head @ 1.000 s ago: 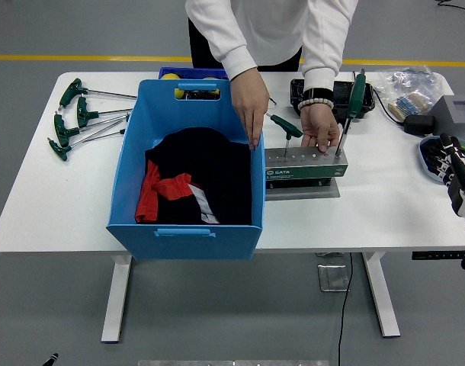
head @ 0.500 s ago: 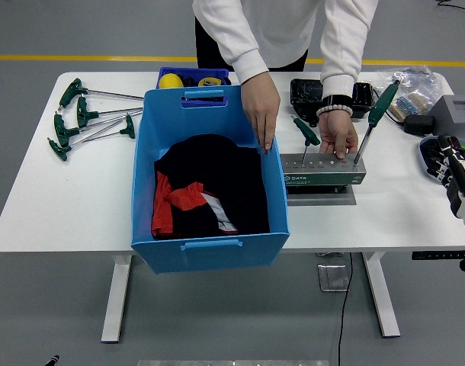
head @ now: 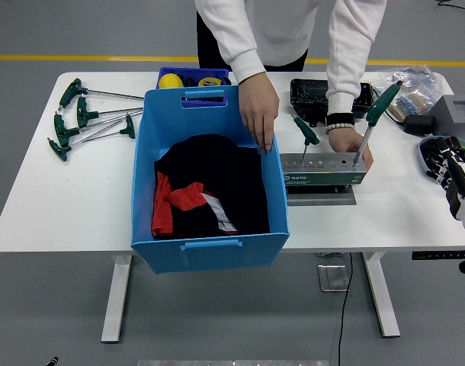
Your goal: Lift tool from toolbox,place it in box,lift tool from toolbox,place it in box
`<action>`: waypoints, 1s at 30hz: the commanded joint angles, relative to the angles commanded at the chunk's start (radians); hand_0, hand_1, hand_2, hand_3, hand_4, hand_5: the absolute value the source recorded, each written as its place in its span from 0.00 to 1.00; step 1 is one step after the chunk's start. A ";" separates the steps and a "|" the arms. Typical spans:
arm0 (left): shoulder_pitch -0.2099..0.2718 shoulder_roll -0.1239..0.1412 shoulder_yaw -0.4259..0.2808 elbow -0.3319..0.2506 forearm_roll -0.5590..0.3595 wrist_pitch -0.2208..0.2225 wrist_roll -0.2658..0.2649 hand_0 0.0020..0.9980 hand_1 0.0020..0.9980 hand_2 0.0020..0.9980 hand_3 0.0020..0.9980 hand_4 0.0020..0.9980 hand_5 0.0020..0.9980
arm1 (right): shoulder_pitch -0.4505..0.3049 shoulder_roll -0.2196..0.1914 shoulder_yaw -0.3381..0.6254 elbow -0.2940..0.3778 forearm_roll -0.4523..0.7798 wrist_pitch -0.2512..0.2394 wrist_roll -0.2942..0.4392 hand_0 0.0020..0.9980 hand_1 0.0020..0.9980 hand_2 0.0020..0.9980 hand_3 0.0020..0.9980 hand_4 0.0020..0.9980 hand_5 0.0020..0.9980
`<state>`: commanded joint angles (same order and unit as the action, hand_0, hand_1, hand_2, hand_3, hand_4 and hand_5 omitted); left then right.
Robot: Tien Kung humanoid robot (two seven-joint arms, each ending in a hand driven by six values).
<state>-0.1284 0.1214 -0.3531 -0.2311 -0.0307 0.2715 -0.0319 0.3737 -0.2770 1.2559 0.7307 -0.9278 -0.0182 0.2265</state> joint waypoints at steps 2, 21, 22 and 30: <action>0.002 0.000 -0.001 0.000 0.002 0.000 0.001 0.82 0.91 0.93 0.84 0.77 0.67 | -0.001 0.000 0.001 -0.001 0.000 0.000 0.000 0.89 0.87 0.90 0.92 1.00 0.93; 0.000 -0.003 0.003 0.000 -0.007 0.004 0.000 0.81 0.90 0.92 0.83 0.77 0.68 | 0.003 -0.004 0.027 0.003 -0.014 -0.011 0.001 0.89 0.87 0.90 0.92 1.00 0.93; 0.000 -0.003 0.003 0.000 -0.007 0.003 0.000 0.81 0.90 0.92 0.83 0.77 0.68 | 0.004 -0.005 0.033 0.004 -0.019 -0.018 0.002 0.89 0.87 0.90 0.92 1.00 0.93; -0.002 -0.001 0.013 -0.001 -0.019 0.001 -0.005 0.81 0.90 0.92 0.82 0.77 0.67 | 0.005 -0.026 0.120 0.012 -0.108 -0.118 0.036 0.91 0.90 0.94 0.97 1.00 0.78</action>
<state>-0.1307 0.1206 -0.3397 -0.2318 -0.0500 0.2729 -0.0372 0.3785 -0.3032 1.3755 0.7425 -1.0360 -0.1362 0.2626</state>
